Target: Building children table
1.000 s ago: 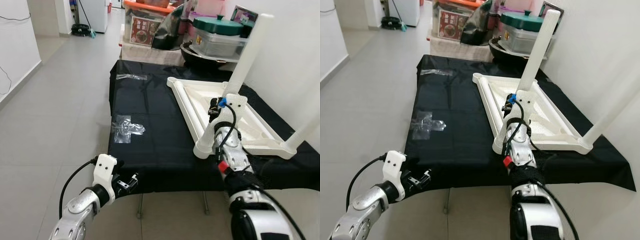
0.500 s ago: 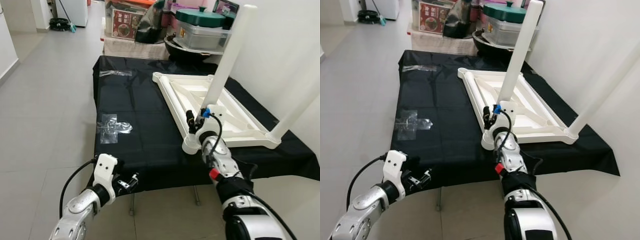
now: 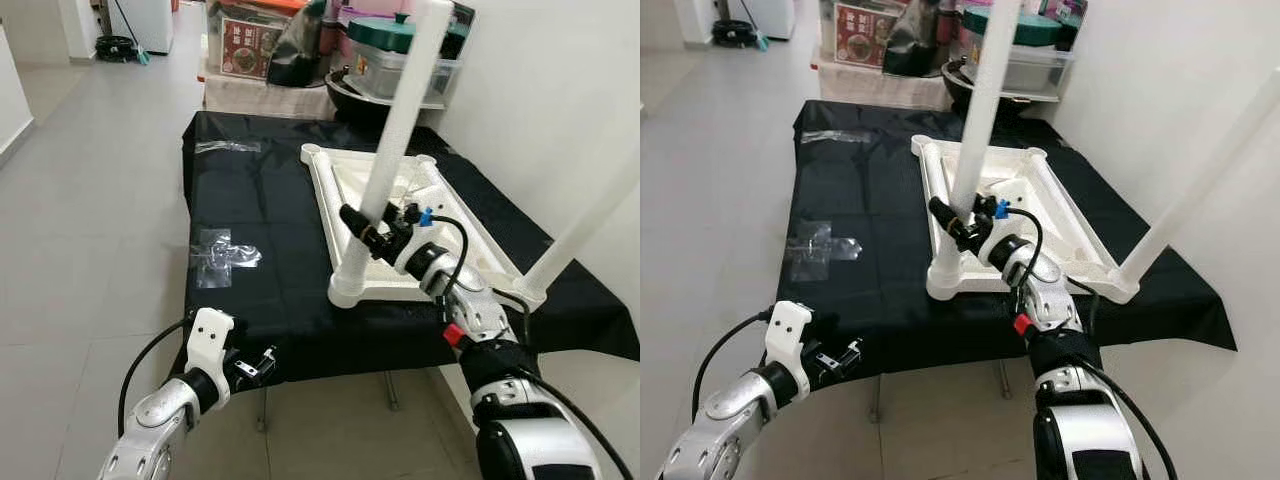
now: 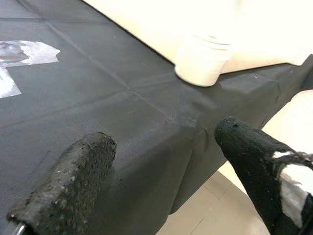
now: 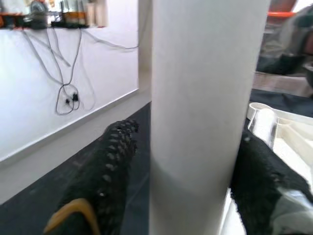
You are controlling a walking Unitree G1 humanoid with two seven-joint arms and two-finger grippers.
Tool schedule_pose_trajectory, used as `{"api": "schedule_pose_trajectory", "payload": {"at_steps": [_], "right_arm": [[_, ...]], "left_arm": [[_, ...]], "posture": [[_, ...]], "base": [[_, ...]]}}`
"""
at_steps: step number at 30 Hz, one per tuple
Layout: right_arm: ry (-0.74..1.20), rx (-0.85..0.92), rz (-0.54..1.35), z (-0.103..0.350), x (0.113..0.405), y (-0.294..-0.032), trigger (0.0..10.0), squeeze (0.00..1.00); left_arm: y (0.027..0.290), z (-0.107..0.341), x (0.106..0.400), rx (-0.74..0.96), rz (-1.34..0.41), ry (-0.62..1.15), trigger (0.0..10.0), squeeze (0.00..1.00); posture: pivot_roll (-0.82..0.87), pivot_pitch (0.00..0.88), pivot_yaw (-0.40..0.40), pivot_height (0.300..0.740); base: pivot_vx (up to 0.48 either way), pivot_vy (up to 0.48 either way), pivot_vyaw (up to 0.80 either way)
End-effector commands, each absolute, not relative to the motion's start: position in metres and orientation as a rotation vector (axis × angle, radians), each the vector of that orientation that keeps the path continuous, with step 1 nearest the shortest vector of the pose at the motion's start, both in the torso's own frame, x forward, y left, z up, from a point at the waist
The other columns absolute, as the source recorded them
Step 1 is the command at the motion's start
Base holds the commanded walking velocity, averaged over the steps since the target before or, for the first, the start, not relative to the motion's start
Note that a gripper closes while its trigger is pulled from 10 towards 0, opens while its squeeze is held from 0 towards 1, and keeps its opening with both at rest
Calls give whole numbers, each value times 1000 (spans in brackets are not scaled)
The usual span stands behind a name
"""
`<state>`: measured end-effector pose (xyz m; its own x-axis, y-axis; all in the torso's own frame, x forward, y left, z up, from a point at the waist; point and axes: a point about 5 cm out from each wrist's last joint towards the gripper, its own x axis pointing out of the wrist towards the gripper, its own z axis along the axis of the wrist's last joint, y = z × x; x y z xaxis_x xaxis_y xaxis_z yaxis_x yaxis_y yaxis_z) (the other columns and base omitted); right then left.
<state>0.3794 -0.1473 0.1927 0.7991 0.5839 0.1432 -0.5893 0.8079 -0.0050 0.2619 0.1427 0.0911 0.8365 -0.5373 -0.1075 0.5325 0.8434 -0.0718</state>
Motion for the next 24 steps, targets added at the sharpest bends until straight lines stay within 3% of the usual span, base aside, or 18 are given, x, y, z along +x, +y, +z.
{"api": "schedule_pose_trajectory", "payload": {"at_steps": [1, 2, 3, 5, 6, 9, 13, 17, 20, 22, 23, 24], "right_arm": [[-112, 6, 622, 187, 381, -150, 1020, 0], [-112, 6, 622, 187, 381, -150, 1020, 0], [-85, -30, 566, 182, 383, -152, 0, 0], [-20, -41, 387, 171, 388, -162, 0, 0], [-20, -41, 387, 171, 388, -162, 0, 0], [50, -10, 4, 161, 390, -191, 0, 0], [83, 51, -265, 148, 380, -208, 0, 0], [109, 65, -341, 137, 372, -201, 0, 0], [136, 77, -228, 133, 365, -161, 0, 0], [144, 82, -186, 133, 366, -153, 0, 0], [101, 104, -111, 140, 367, -144, 10000, 1000], [101, 104, -111, 140, 367, -144, 10000, 1000]], "left_arm": [[140, 89, 261, -36, -580, 142, 10000, 0], [140, 89, 261, -36, -580, 142, 10000, 0], [140, 88, 260, -35, -579, 143, 10000, 0], [140, 88, 259, -34, -579, 145, 10000, 0], [140, 88, 259, -34, -579, 145, 10000, 0], [141, 88, 258, -34, -577, 147, 10000, 0], [141, 88, 258, -34, -579, 148, 10000, 0], [141, 87, 258, -34, -581, 150, 10000, 0], [139, 86, 260, -36, -586, 152, 10000, 0], [138, 86, 260, -36, -587, 152, 10000, 0], [138, 87, 261, -35, -590, 152, 10000, 0], [138, 87, 261, -35, -590, 152, 10000, 0]], "posture": [[74, 0, -171, 740], [74, 0, -171, 740], [75, 0, -169, 740], [77, 0, -170, 740], [77, 0, -170, 740], [75, 0, -169, 740], [69, 0, -165, 740], [64, 0, -160, 740], [57, 0, -155, 740], [57, 0, -155, 740], [58, 0, -155, 740], [58, 0, -155, 740]], "base": [[0, 0, 0], [0, 0, 0], [0, 0, 0], [0, 0, 0], [0, 0, 0], [0, 0, 0], [0, 0, 0], [0, 0, 0], [0, 0, 0], [0, 0, 0], [0, 0, 0], [0, 0, 0]]}}
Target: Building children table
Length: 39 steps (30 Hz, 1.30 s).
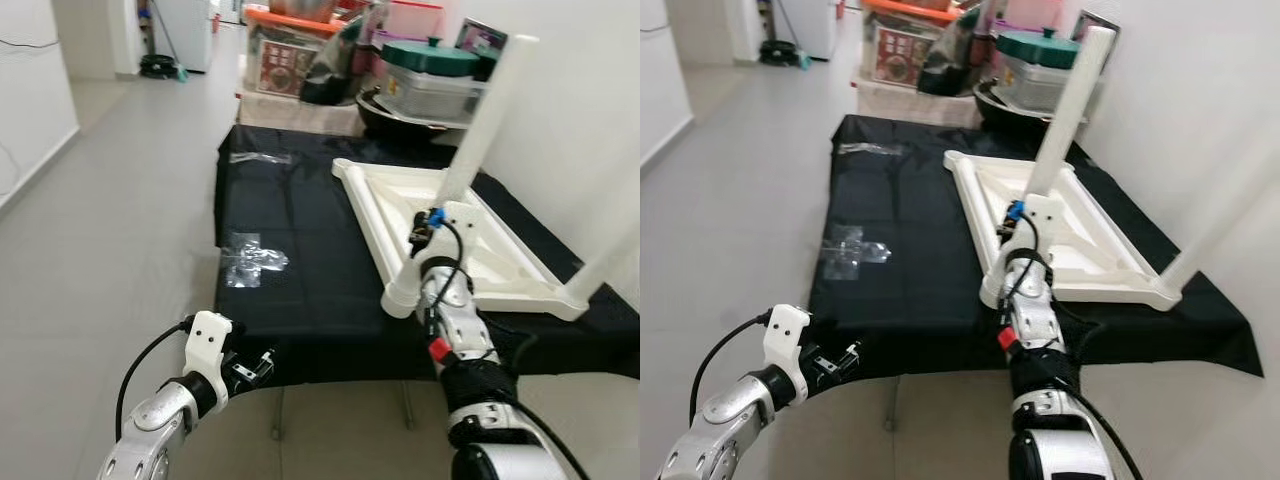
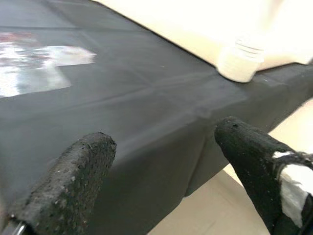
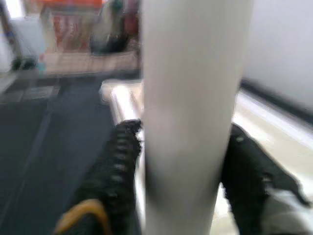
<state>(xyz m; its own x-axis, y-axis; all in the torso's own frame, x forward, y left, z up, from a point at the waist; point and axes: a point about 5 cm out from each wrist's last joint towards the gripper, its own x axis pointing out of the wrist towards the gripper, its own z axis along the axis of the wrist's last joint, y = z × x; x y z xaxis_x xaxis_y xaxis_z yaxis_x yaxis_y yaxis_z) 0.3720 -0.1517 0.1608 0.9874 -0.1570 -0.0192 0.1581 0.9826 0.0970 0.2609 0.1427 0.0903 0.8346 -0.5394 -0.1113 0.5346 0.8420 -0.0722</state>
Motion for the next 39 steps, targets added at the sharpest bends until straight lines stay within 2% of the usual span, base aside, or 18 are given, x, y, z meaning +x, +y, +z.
{"api": "schedule_pose_trajectory", "payload": {"at_steps": [1, 3, 4, 6, 9, 15, 16, 17, 21, 24, 26, 27, 28, 30, 32, 33, 36, 39], "right_arm": [[67, 117, -71, 146, 368, -139, 10000, 1000], [29, 137, 65, 161, 375, -130, 10000, 1000], [-19, 122, 147, 171, 377, -127, 10000, 0], [-19, 122, 147, 171, 377, -127, 10000, 0], [-110, 140, 464, 195, 372, -112, 10000, 0], [-86, 86, 549, 194, 371, -113, 10000, 0], [-87, 70, 568, 195, 373, -115, 9255, 0], [-97, 64, 582, 196, 374, -117, 0, 0], [-104, 47, 566, 195, 377, -122, 0, 0], [-78, 34, 467, 190, 381, -130, 0, 0], [-33, 40, 321, 181, 384, -140, 0, 0], [-33, 40, 321, 181, 384, -140, 0, 0], [4, 65, 128, 171, 384, -156, 0, 0], [4, 65, 128, 171, 384, -156, 0, 0], [41, 83, -301, 151, 372, -192, 0, 0], [41, 83, -301, 151, 372, -192, 0, 0], [53, 64, -461, 141, 361, -203, 0, 0], [61, 51, -456, 138, 356, -196, 0, 0]], "left_arm": [[137, 87, 261, -35, -591, 151, 10000, 0], [138, 87, 261, -36, -591, 149, 10000, 0], [138, 87, 261, -36, -591, 149, 10000, 0], [138, 87, 261, -36, -591, 149, 10000, 0], [139, 87, 261, -33, -590, 152, 10000, 0], [138, 87, 262, -33, -588, 148, 10000, 0], [138, 87, 261, -33, -586, 147, 10000, 0], [139, 87, 261, -32, -584, 147, 10000, 0], [140, 86, 260, -30, -582, 148, 10000, 0], [140, 86, 260, -29, -581, 149, 10000, 0], [140, 86, 260, -28, -582, 149, 10000, 0], [140, 86, 260, -28, -582, 149, 10000, 0], [139, 86, 260, -28, -583, 149, 10000, 0], [139, 86, 260, -28, -583, 149, 10000, 0], [138, 86, 260, -27, -584, 151, 10000, 0], [138, 86, 260, -27, -584, 151, 10000, 0], [139, 85, 260, -24, -584, 154, 10000, 0], [139, 84, 259, -21, -585, 157, 10000, 0]], "posture": [[58, 0, -155, 740], [62, 0, -157, 740], [62, 0, -157, 740], [62, 0, -157, 740], [60, 0, -158, 740], [70, 0, -167, 740], [70, 0, -167, 740], [72, 0, -167, 740], [72, 0, -168, 740], [72, 0, -166, 740], [70, 0, -165, 740], [70, 0, -165, 740], [68, 0, -162, 740], [68, 0, -162, 740], [69, 0, -161, 740], [69, 0, -161, 740], [65, 0, -158, 740], [57, 0, -156, 740]], "base": [[0, 0, 0], [0, 0, 0], [0, 0, 0], [0, 0, 0], [0, 0, 0], [0, 0, 0], [0, 0, 0], [0, 0, 0], [0, 0, 0], [0, 0, 0], [0, 0, 0], [0, 0, 0], [0, 0, 0], [0, 0, 0], [0, 0, 0], [0, 0, 0], [0, 0, 0], [0, 0, 0]]}}
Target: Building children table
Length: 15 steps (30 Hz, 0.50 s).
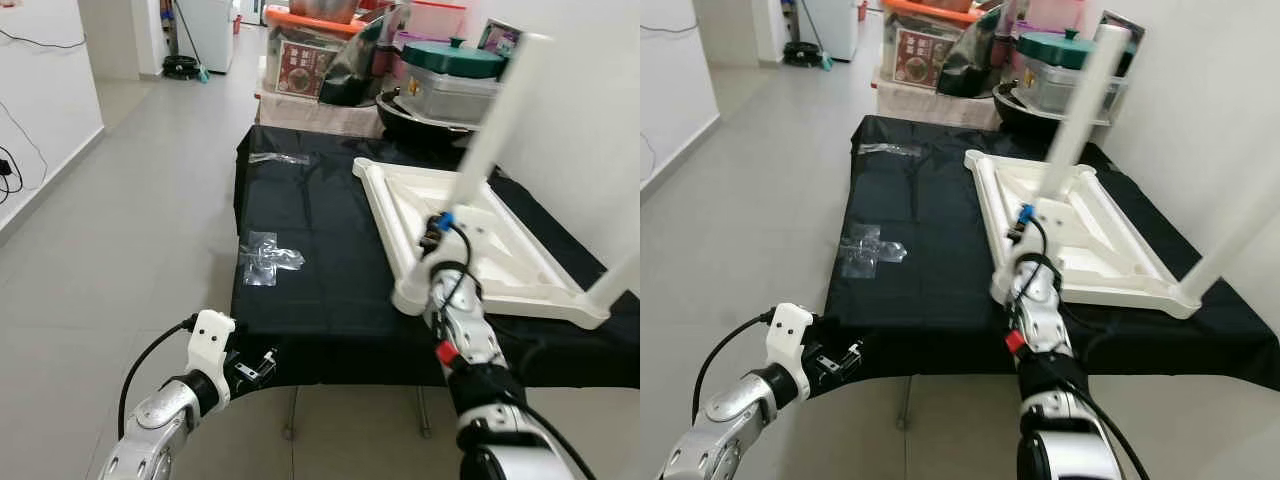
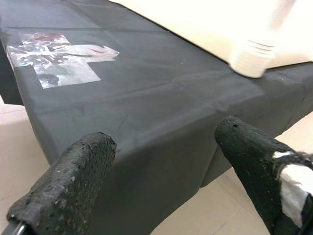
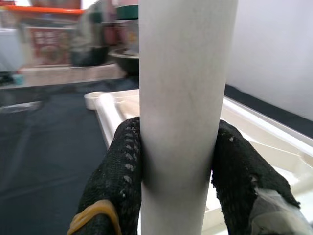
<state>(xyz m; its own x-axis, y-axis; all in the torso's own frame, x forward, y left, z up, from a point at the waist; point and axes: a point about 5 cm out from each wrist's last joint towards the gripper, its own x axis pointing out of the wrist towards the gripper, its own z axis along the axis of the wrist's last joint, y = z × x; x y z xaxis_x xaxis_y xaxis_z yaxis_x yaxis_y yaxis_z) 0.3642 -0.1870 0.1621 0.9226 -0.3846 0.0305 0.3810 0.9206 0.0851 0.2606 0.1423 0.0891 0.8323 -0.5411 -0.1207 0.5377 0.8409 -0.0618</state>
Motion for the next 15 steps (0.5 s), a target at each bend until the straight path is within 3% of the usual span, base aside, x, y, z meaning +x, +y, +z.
{"api": "schedule_pose_trajectory", "payload": {"at_steps": [1, 4, 5, 11, 12, 15], "right_arm": [[64, 49, -441, 138, 356, -191, 0, 0], [66, 51, -425, 138, 357, -186, 0, 0], [87, 97, -338, 137, 361, -175, 10000, 0], [2, 197, -109, 154, 370, -148, 10000, 0], [-10, 219, -59, 157, 371, -146, 10000, 1000], [-21, 252, 41, 165, 374, -143, 10000, 1000]], "left_arm": [[139, 84, 260, -21, -587, 159, 10000, 0], [138, 84, 260, -21, -588, 158, 10000, 0], [137, 84, 260, -22, -588, 157, 10000, 0], [138, 84, 260, -22, -584, 156, 10000, 0], [139, 84, 260, -22, -583, 157, 10000, 0], [139, 84, 260, -22, -582, 157, 10000, 0]], "posture": [[57, 0, -158, 740], [57, 0, -158, 740], [59, 0, -162, 740], [63, 0, -165, 740], [63, 0, -165, 740], [63, 0, -165, 740]], "base": [[0, 0, 0], [0, 0, 0], [0, 0, 0], [0, 0, 0], [0, 0, 0], [0, 0, 0]]}}
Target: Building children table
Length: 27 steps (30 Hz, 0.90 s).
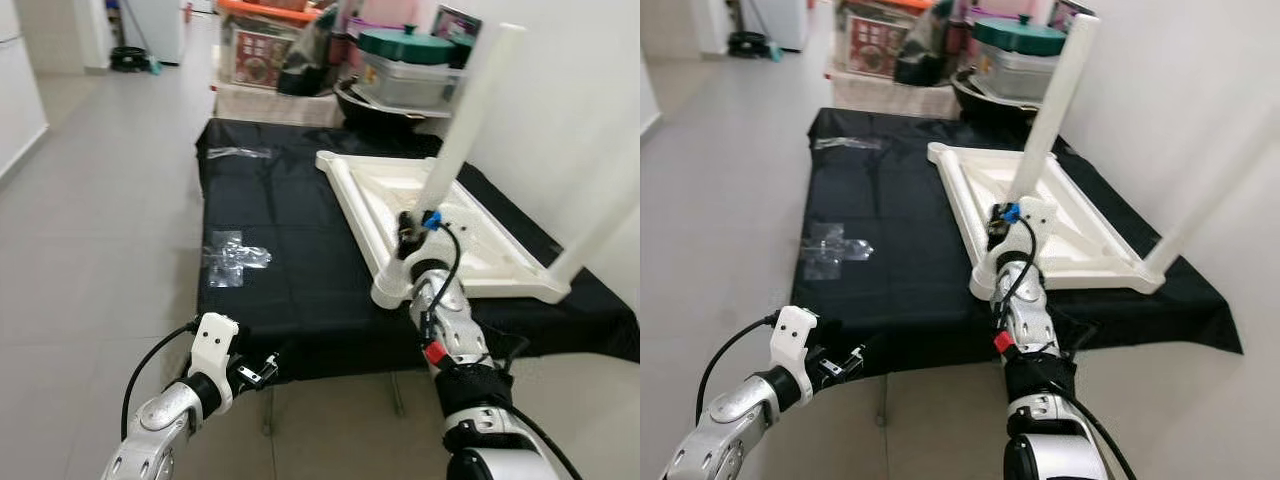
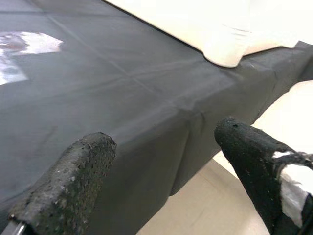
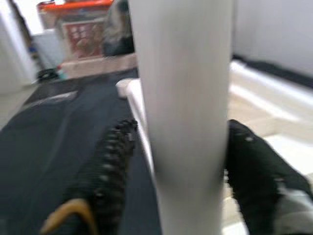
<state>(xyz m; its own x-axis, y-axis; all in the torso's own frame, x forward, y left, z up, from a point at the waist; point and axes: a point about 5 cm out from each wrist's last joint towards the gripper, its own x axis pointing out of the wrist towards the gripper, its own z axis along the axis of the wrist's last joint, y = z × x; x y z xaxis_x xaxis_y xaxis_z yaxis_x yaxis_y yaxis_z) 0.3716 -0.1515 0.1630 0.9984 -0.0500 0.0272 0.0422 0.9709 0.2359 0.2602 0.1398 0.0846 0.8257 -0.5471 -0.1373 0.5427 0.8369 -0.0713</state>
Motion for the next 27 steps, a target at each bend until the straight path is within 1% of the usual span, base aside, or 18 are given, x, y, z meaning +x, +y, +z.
{"api": "schedule_pose_trajectory", "payload": {"at_steps": [1, 2, 4, 8, 10, 11, 13, 19, 20, 22, 23, 26, 27], "right_arm": [[-23, 257, 87, 168, 375, -142, 10000, 0], [-23, 257, 87, 168, 375, -142, 10000, 0], [-58, 212, 151, 181, 381, -150, 10000, 0], [-77, 161, 166, 189, 387, -160, 10000, 0], [-76, 108, 183, 196, 394, -170, 10000, 0], [-76, 108, 183, 196, 394, -170, 10000, 0], [-61, 50, 208, 200, 400, -175, 10000, 0], [-48, 18, 237, 203, 404, -177, 10000, 0], [-58, 21, 265, 205, 404, -176, 0, 0], [-66, 24, 285, 207, 404, -175, 0, 0], [-75, 19, 353, 208, 402, -171, 0, 0], [-82, 13, 404, 208, 402, -169, 0, 0], [-97, 6, 548, 210, 397, -163, 0, 0]], "left_arm": [[139, 84, 259, -22, -582, 157, 10000, 0], [139, 84, 259, -22, -582, 157, 10000, 0], [138, 84, 259, -23, -583, 158, 10000, 0], [138, 84, 260, -22, -584, 157, 10000, 0], [138, 84, 260, -22, -584, 156, 10000, 0], [138, 84, 260, -22, -584, 156, 10000, 0], [138, 84, 261, -20, -584, 154, 10000, 0], [139, 84, 261, -19, -579, 153, 10000, 0], [140, 84, 260, -20, -575, 153, 10000, 0], [140, 84, 259, -20, -573, 154, 10000, 0], [140, 84, 258, -21, -572, 155, 10000, 0], [140, 83, 258, -21, -572, 156, 10000, 0], [140, 83, 258, -22, -574, 157, 10000, 0]], "posture": [[62, 0, -165, 740], [62, 0, -165, 740], [60, 0, -164, 740], [60, 0, -164, 740], [63, 0, -166, 740], [63, 0, -166, 740], [68, 0, -170, 740], [76, 0, -177, 740], [79, 0, -180, 740], [79, 0, -180, 740], [77, 0, -176, 740], [77, 0, -176, 740], [72, 0, -173, 740]], "base": [[0, 0, 0], [0, 0, 0], [0, 0, 0], [0, 0, 0], [0, 0, 0], [0, 0, 0], [0, 0, 0], [0, 0, 0], [0, 0, 0], [0, 0, 0], [0, 0, 0], [0, 0, 0], [0, 0, 0]]}}
